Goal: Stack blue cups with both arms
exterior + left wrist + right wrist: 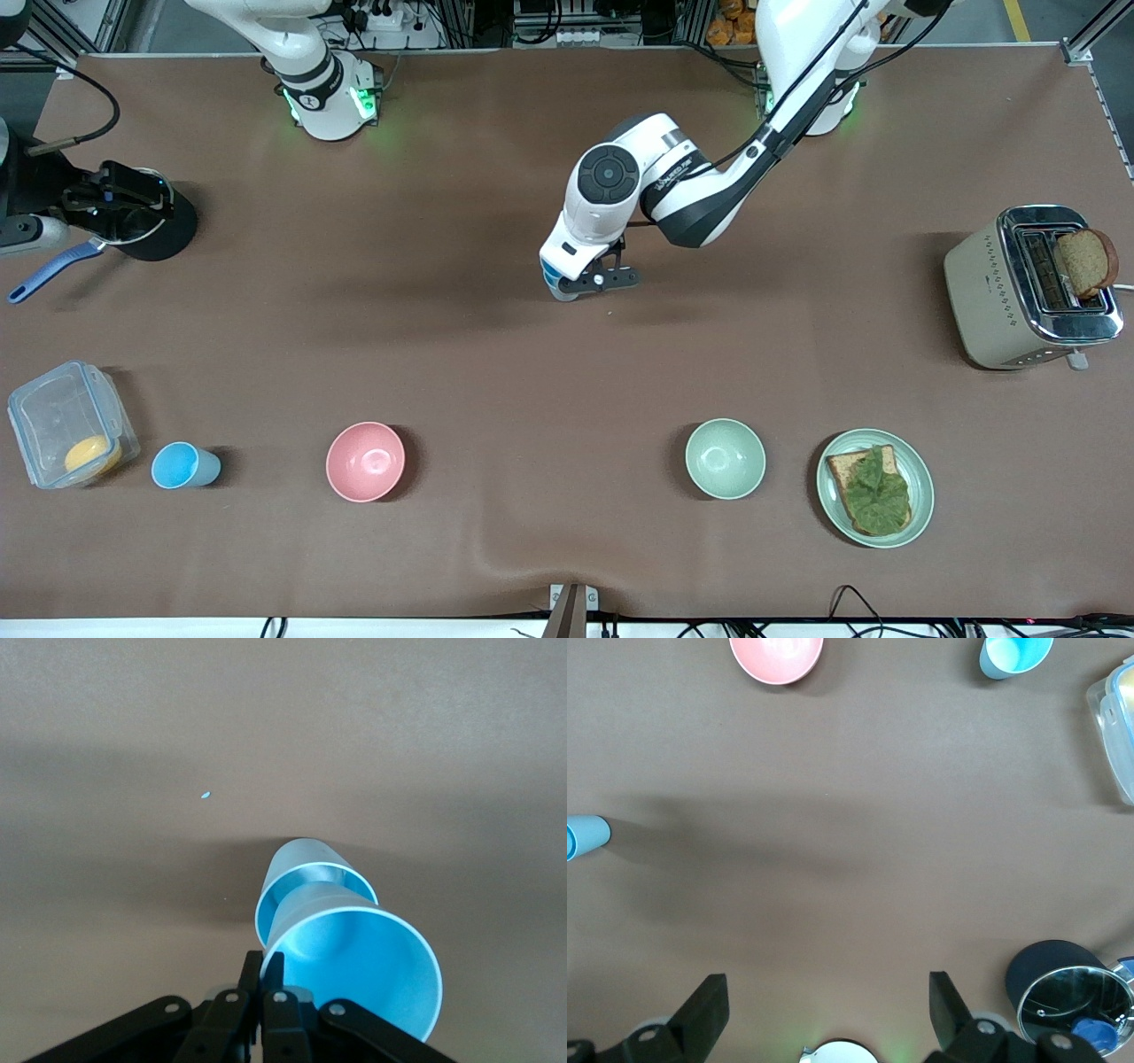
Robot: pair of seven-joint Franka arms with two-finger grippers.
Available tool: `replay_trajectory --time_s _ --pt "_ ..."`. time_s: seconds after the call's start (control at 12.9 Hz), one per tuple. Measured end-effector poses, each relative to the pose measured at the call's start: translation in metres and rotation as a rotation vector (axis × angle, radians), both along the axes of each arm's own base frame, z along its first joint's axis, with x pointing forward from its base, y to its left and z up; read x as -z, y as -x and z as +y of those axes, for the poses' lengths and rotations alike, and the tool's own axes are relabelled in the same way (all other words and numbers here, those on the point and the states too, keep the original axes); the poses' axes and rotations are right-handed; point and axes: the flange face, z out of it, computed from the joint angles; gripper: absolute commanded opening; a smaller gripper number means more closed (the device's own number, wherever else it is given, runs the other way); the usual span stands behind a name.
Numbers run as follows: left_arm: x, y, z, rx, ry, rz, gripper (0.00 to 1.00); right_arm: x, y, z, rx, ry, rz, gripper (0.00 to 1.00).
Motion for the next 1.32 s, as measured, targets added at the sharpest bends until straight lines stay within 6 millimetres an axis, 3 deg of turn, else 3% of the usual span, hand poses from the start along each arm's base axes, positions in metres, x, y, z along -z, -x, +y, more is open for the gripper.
replay_trajectory --time_s 0.31,0.46,0.54,0.7,0.85,0.93,1.08,1.32 --pt "-0.001 -0.007 0.005 -0.065 -0.006 -0.001 1.0 -0.002 -0.001 -0.001 -0.002 0.02 -0.007 1.0" --pt "-0.024 -0.023 0.013 -0.1 0.008 -0.035 1.0 -0.008 -0.001 -0.006 -0.004 0.05 -0.019 1.0" --pt "-0.05 -0.037 0.029 -0.121 0.006 -0.066 1.0 -0.014 -0.001 -0.01 -0.002 0.065 -0.031 1.0" --pt "-0.121 -0.074 0.093 -0.116 -0.023 -0.139 1.0 -0.025 0.0 -0.017 0.003 0.072 -0.044 1.0" --pt "-0.184 -0.107 0.186 -0.066 -0.063 -0.198 1.0 -0.029 0.0 -0.019 0.002 0.073 -0.048 1.0" --pt "-0.205 -0.12 0.232 -0.07 -0.077 -0.224 1.0 -0.029 0.0 -0.018 0.001 0.073 -0.048 1.0" --pt "-0.228 -0.136 0.3 -0.115 -0.096 -0.252 1.0 -0.029 0.001 -0.019 0.001 0.074 -0.046 1.0" --pt "-0.243 -0.137 0.345 -0.144 -0.13 -0.235 1.0 -0.031 0.001 -0.019 0.001 0.076 -0.048 1.0"
